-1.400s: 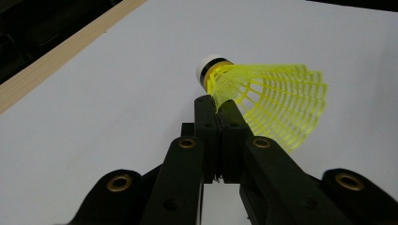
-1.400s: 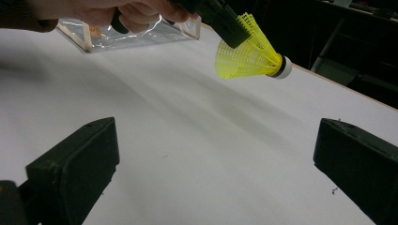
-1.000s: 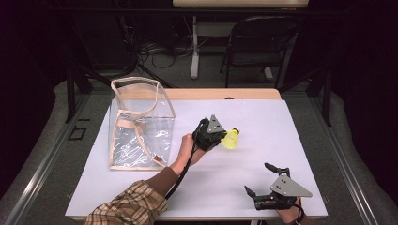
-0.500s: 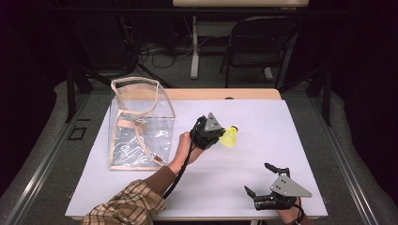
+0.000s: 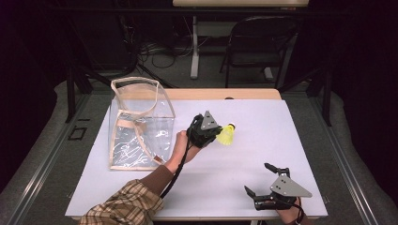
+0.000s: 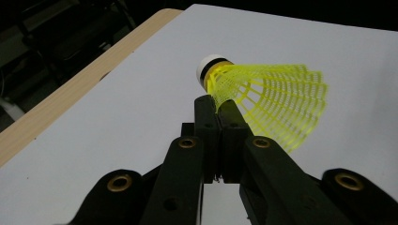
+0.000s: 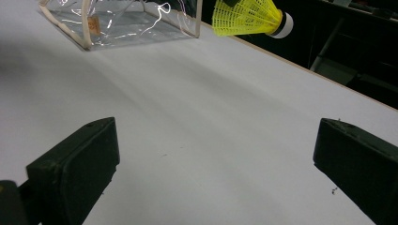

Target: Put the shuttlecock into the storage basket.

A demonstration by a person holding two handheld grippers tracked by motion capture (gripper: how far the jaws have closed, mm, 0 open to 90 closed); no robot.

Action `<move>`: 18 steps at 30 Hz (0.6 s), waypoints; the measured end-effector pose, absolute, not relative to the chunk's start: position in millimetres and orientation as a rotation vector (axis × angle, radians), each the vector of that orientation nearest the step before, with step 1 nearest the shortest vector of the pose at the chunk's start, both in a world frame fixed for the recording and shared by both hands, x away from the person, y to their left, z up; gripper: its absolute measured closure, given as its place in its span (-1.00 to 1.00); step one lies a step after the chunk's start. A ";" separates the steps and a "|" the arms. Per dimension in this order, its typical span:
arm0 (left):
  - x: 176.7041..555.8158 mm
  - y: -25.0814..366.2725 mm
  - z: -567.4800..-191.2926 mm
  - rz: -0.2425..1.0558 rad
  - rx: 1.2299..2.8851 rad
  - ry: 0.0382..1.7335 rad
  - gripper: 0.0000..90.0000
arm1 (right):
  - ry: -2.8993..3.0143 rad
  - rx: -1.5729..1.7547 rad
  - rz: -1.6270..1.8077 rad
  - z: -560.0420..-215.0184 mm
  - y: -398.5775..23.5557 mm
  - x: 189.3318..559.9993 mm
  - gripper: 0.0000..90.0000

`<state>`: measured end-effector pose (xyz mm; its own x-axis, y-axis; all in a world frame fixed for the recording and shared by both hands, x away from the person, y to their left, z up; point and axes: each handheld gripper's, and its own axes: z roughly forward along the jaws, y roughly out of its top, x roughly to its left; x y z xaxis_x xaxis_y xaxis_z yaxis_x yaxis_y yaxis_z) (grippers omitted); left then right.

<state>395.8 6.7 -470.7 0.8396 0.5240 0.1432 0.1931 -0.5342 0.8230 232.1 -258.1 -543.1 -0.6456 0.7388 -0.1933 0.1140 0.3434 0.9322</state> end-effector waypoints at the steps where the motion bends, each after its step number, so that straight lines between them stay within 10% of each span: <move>1: 395.9 7.3 -470.6 0.473 2.124 0.528 0.97 | 1.998 0.742 1.317 -543.1 -258.0 232.0 -1.00; 18: 400.5 20.9 -464.8 0.492 2.116 0.552 0.97 | 2.000 0.743 1.314 -543.3 -258.0 232.3 -1.00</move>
